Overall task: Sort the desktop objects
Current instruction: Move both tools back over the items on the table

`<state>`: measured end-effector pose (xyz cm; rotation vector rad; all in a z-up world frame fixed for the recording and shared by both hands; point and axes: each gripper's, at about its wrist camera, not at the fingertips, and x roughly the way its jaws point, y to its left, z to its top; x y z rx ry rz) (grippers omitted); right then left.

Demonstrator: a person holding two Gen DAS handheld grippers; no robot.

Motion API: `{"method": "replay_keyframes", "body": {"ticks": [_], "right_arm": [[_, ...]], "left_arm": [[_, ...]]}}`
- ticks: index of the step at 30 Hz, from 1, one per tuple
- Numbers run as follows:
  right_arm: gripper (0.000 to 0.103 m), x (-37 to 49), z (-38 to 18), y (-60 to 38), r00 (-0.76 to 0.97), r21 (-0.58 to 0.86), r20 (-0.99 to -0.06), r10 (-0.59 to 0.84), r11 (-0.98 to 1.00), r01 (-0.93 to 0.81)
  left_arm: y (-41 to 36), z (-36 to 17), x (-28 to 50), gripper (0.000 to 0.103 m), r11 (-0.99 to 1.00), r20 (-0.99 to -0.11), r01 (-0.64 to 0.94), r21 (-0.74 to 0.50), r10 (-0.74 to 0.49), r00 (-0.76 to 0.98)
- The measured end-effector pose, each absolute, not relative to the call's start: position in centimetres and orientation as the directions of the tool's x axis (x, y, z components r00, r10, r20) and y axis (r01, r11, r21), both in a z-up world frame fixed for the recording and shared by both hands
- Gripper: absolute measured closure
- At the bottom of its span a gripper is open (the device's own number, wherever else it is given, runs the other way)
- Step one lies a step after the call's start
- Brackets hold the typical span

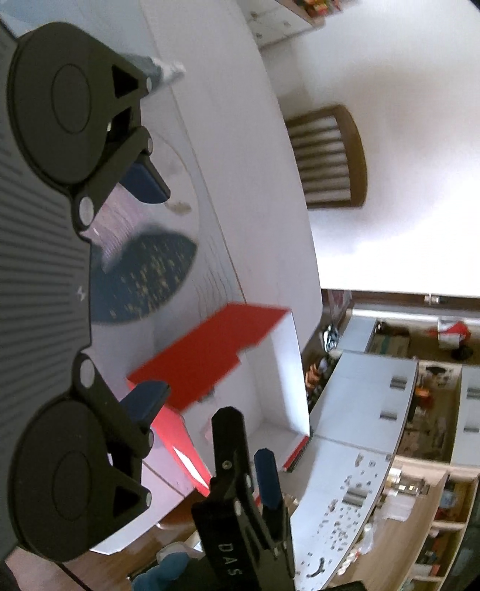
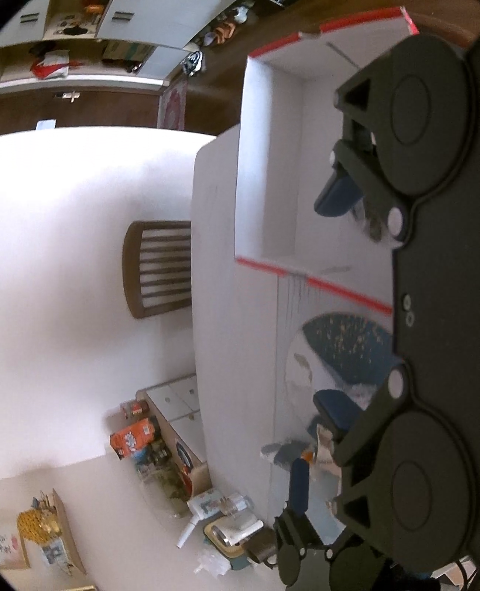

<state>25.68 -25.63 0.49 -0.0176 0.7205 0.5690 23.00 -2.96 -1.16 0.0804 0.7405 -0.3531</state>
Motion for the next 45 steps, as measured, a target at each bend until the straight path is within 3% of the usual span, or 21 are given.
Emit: {"method": "replay_keyframes", "body": {"ticks": [6, 14, 24, 45], "right_arm": [[0.000, 24.2, -0.3, -21.6, 0.611, 0.147, -0.637, 0.470, 0.852, -0.502], [0.000, 22.6, -2.6, -17.0, 0.613, 0.105, -0.660, 0.435, 0.861, -0.498], [0.001, 21.0, -4.9, -13.5, 0.622, 0.056, -0.679, 0.389, 0.873, -0.485], [0.001, 22.5, -8.7, -7.7, 0.548, 0.020, -0.746, 0.378, 0.836, -0.549]], "left_arm": [[1.4, -2.1, 21.4, 0.000, 0.958, -0.672, 0.283, -0.044, -0.238, 0.701], [6.8, -3.7, 19.2, 0.000, 0.956, -0.681, 0.280, -0.084, -0.260, 0.685], [12.6, -6.3, 17.7, 0.000, 0.982, -0.718, 0.184, -0.031, -0.150, 0.680], [17.9, -10.0, 17.3, 0.000, 0.988, -0.771, 0.155, -0.009, -0.106, 0.628]]}}
